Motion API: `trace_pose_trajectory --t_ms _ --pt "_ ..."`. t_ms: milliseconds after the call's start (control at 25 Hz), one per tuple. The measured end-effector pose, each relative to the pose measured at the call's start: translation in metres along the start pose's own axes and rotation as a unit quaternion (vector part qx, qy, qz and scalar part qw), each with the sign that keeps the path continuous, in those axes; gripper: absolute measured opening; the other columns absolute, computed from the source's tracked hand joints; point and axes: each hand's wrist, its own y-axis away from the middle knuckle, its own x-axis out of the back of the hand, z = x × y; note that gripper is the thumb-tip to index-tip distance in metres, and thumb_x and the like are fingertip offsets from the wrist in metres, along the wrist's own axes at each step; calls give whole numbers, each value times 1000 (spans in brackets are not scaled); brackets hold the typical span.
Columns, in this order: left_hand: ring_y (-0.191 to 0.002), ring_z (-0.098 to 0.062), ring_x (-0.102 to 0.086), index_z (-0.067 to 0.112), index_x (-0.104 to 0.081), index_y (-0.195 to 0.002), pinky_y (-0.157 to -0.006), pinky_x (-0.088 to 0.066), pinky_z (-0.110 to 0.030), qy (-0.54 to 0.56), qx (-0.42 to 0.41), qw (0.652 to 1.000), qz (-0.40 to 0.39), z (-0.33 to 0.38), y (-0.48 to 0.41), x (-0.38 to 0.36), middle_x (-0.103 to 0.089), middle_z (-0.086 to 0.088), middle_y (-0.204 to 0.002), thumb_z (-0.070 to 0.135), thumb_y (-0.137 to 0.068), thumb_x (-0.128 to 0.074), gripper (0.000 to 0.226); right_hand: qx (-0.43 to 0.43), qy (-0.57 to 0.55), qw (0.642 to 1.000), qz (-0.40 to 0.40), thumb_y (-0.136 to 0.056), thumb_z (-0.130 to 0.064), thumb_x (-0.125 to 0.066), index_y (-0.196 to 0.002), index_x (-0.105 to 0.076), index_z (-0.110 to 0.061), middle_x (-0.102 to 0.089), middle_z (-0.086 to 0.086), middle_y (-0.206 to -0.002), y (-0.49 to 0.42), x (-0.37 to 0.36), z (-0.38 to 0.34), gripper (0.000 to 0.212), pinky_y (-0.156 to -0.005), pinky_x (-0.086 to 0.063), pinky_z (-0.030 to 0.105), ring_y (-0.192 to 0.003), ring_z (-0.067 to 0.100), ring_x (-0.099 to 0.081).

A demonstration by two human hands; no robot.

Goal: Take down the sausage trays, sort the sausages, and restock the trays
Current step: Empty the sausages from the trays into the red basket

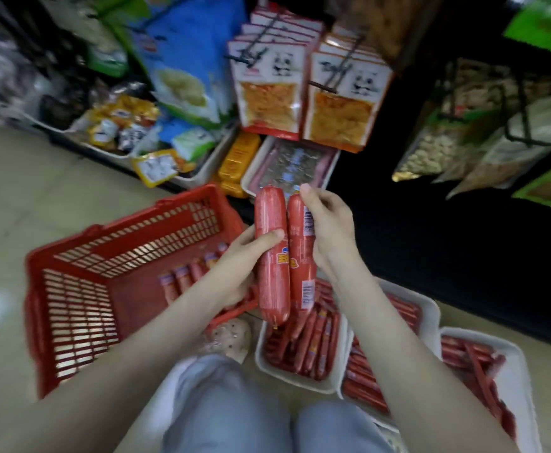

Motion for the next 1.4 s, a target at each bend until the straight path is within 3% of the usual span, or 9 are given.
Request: trace_pose_trajectory --t_ms 80,320,560,680,800,1040,1240,1320,1400 --pt "-90 -20 -69 22 -63 -111 -78 -56 -37 30 -11 999 28 15 17 33 -73 -3 -99 30 -77 -66 35 26 77 995 -53 -74 -42 -74 -100 -66 -16 -69 8 -101 7 -43 8 37 -89 -54 44 -93 23 -67" --pt "-93 -20 -70 27 -62 -114 -74 -55 -36 44 -18 997 68 39 54 128 -72 -3 -103 33 -81 -64 34 18 211 942 -259 -86 -16 -66 -115 -58 -25 -68 9 -108 10 -129 45 31 -86 -55 47 -97 27 -67" --pt "-94 -23 -70 26 -61 -115 -86 -55 -44 19 48 978 201 -14 34 235 -72 -3 -103 35 -79 -73 39 0 394 899 -193 -82 -26 -69 -115 -56 -23 -66 -1 -101 -34 -164 142 36 -87 -54 42 -92 19 -65" --pt "-88 -25 -69 24 -58 -112 -84 -56 -46 -28 106 946 305 -65 4 286 -71 -4 -99 48 -64 -77 56 -3 504 840 -200 -87 -21 -66 -128 -49 -9 -63 6 -101 -59 -166 198 46 -84 -48 33 -91 23 -62" --pt "-90 -26 -67 20 -52 -119 -85 -55 -44 -82 176 916 351 -114 -31 310 -67 -4 -102 54 -59 -77 73 -5 599 771 -215 -90 -25 -61 -136 -40 -4 -56 17 -123 -87 -164 250 54 -91 -42 32 -111 31 -55" --pt "-107 -30 -59 17 -48 -127 -91 -47 -33 -193 207 898 338 -167 -96 289 -62 -10 -118 50 -77 -69 64 -19 712 673 -198 -95 -16 -54 -149 -10 -2 -20 20 -152 -132 -135 302 71 -112 -24 36 -139 33 -24" --pt "-116 -34 -52 13 -38 -137 -94 -41 -32 -281 194 909 238 -191 -128 248 -52 -18 -131 33 -83 -67 64 76 844 428 -312 -89 -9 -56 -151 8 -20 20 8 -157 -128 -110 308 90 -118 0 39 -145 26 13" --pt "-116 -35 -52 14 -35 -142 -94 -40 -30 -313 158 915 199 -188 -129 240 -50 -20 -132 26 -88 -60 60 41 848 425 -314 -86 -2 -57 -151 10 -18 27 8 -155 -125 -109 306 94 -119 2 37 -144 25 19" --pt "-114 -33 -54 18 -22 -149 -91 -41 -29 -334 124 920 162 -182 -125 238 -52 -18 -131 18 -91 -52 66 5 832 476 -285 -83 6 -54 -150 17 -16 28 7 -155 -123 -111 302 100 -119 -1 34 -144 23 19"
